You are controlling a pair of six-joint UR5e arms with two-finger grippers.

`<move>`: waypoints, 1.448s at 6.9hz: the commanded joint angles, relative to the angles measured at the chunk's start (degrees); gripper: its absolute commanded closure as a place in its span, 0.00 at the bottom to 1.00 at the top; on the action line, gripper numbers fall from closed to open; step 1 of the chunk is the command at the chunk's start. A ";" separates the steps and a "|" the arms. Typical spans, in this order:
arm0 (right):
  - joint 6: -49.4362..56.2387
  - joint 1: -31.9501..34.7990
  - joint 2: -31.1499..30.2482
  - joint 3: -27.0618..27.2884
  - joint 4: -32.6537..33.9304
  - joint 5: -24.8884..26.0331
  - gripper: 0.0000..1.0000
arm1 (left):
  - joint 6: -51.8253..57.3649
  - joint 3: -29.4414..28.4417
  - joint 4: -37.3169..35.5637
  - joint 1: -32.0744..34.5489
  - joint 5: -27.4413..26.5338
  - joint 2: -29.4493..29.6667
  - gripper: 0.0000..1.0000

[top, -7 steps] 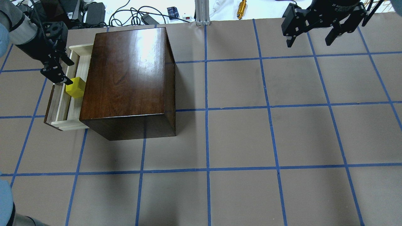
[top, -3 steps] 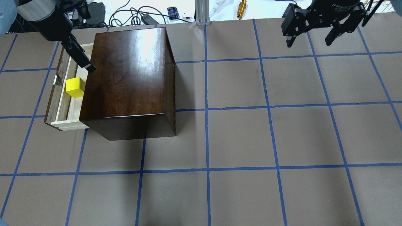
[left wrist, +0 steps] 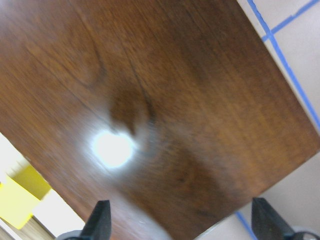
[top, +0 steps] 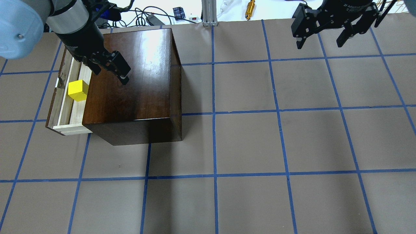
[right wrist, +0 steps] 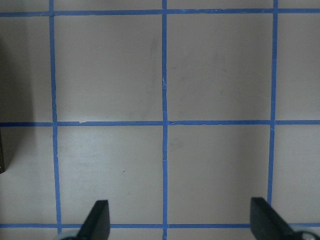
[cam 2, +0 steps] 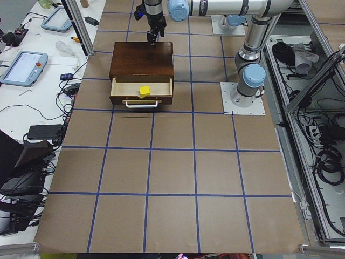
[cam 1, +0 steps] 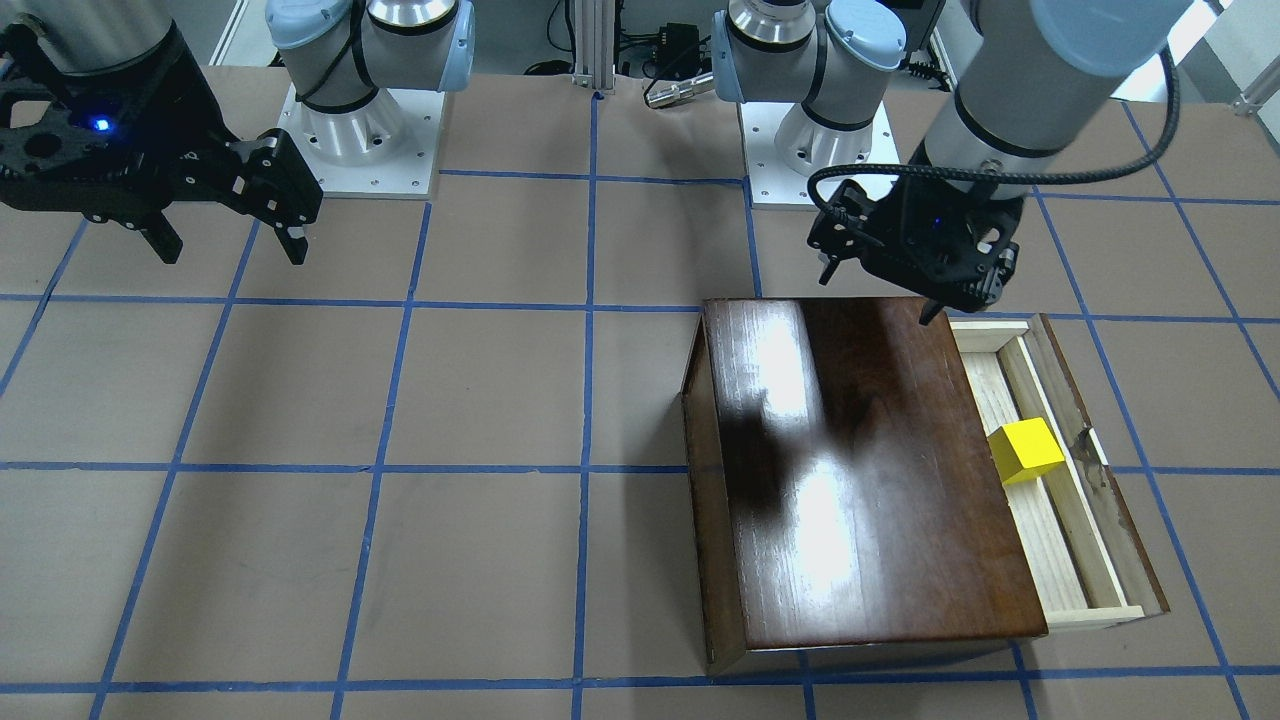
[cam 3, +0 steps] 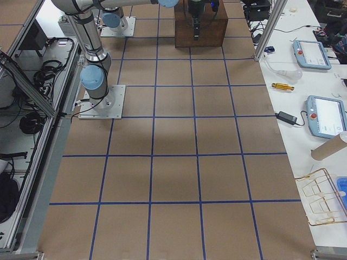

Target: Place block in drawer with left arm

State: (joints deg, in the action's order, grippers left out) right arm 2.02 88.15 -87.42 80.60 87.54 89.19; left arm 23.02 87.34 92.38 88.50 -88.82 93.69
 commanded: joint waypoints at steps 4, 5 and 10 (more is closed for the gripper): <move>0.00 0.00 0.06 0.00 0.00 -0.07 0.00 | -18.33 3.80 -3.16 1.50 -0.65 -4.04 0.00; 0.00 0.00 -0.03 0.00 0.00 0.02 0.00 | -21.93 3.80 -4.39 1.50 -0.56 -3.60 0.00; 0.00 0.00 -0.03 0.00 0.00 0.02 0.00 | -21.96 3.71 -5.19 1.33 -0.47 -3.42 0.00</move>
State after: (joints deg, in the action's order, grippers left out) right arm 2.02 88.15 -87.38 80.60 87.54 89.14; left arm 1.12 91.07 87.15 89.85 -89.36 90.28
